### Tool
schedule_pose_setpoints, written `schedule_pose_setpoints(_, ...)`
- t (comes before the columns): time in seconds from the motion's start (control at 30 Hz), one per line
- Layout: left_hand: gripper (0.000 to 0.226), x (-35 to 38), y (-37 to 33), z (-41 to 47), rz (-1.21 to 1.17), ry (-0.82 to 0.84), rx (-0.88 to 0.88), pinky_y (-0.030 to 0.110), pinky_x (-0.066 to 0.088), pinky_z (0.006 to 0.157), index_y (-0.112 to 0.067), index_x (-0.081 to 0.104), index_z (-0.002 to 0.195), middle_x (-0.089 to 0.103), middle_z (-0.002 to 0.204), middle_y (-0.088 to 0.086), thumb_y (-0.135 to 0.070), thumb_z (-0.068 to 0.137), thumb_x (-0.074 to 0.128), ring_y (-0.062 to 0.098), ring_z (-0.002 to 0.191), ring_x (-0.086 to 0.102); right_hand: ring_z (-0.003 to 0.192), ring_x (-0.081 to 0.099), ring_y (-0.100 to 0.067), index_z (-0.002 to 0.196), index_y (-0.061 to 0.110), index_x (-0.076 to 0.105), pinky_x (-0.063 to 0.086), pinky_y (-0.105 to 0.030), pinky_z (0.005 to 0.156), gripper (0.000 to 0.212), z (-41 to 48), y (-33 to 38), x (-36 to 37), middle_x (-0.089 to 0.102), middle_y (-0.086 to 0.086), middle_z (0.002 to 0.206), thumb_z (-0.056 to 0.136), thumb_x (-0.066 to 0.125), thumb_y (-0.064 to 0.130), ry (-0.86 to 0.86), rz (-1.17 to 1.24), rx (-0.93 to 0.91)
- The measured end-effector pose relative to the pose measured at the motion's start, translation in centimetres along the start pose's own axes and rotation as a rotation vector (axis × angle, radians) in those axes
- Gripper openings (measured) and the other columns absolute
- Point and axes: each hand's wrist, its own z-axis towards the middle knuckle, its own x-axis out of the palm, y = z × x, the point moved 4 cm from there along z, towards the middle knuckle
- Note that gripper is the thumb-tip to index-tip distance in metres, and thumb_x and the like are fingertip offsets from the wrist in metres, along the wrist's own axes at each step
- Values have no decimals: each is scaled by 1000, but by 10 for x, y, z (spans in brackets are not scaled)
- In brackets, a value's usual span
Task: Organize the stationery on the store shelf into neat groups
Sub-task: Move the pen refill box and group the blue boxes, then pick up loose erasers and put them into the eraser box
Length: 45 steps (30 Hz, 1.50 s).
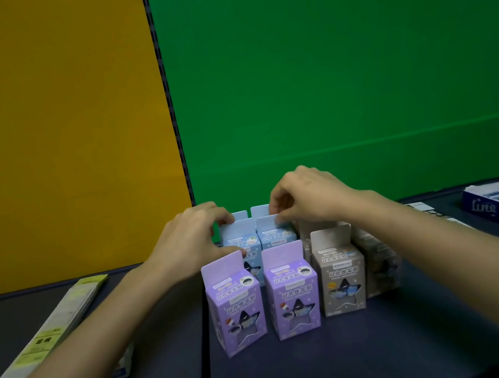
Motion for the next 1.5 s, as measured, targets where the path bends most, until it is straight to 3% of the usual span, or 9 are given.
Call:
schedule_pose_setpoints(0.1, 55, 1, 1, 1, -3, 7, 1, 31, 44, 72, -19, 58, 113, 62, 112, -1, -48, 69, 72, 18, 93, 55, 89, 64, -17, 91, 26, 72, 46, -27, 73, 16, -1, -1, 0, 72, 5, 92, 75, 72, 28, -3, 11, 7)
schedule_pose_setpoints(0.23, 56, -1, 4, -1, -34, -21, 5, 33, 47, 73, -20, 58, 114, 60, 111, -2, -53, 70, 68, 18, 93, 55, 94, 64, -16, 94, 27, 71, 52, -36, 87, 15, -6, -4, -6, 72, 5, 97, 80, 66, 28, -62, 75, -6)
schedule_pose_setpoints(0.4, 36, -19, 9, -8, -138, -133, 35, 36, 50, 71, -16, 61, 108, 58, 103, 0, -38, 80, 64, 15, 82, 55, 91, 65, -11, 92, 26, 72, 51, -36, 89, 14, -20, -11, -32, 73, 6, 94, 84, 62, 21, -175, 202, -8)
schedule_pose_setpoints(0.57, 15, -45, 6, -25, -306, -207, 53, 24, 49, 65, -13, 67, 91, 66, 89, 2, -24, 82, 62, 10, 74, 57, 87, 66, -11, 93, 19, 73, 49, -24, 85, 13, -51, -10, -63, 74, 0, 93, 87, 61, 16, -260, 288, -18)
schedule_pose_setpoints(0.73, 22, -65, -2, -52, -347, -199, 38, 14, 46, 66, -16, 68, 89, 67, 85, -6, -35, 82, 58, 7, 85, 56, 82, 64, 0, 91, 23, 72, 47, -11, 78, 12, -90, -7, -77, 72, 10, 88, 86, 62, 18, -300, 402, -10)
schedule_pose_setpoints(1.03, 19, -74, 17, -139, -302, -181, -133, 14, 45, 61, -26, 65, 92, 68, 84, -11, -39, 86, 53, 3, 81, 59, 77, 63, 2, 88, 28, 71, 47, -8, 69, 14, -125, 49, -53, 71, 15, 81, 84, 64, 16, -232, 521, -147)
schedule_pose_setpoints(1.23, 10, -78, 49, -196, -218, -170, -299, 36, 53, 67, -25, 66, 91, 68, 84, -11, -27, 86, 58, 6, 79, 60, 82, 60, 4, 88, 36, 67, 46, -8, 70, 19, -118, 120, -16, 69, 18, 87, 86, 61, 18, -99, 536, -299)
schedule_pose_setpoints(1.37, 36, -82, 74, -224, -213, -131, -351, 38, 53, 66, -30, 64, 88, 68, 82, -11, -55, 76, 41, 6, 74, 62, 85, 59, -3, 96, 23, 70, 45, -11, 71, 15, -98, 164, 19, 68, 12, 91, 88, 58, 18, 11, 477, -349)
schedule_pose_setpoints(1.5, 33, -86, 103, -241, -204, -98, -339, 41, 53, 69, -34, 62, 92, 66, 87, -18, -55, 78, 40, 6, 81, 62, 87, 62, -9, 102, 22, 69, 50, -26, 81, 17, -71, 192, 56, 71, 4, 101, 88, 58, 21, 75, 384, -326)
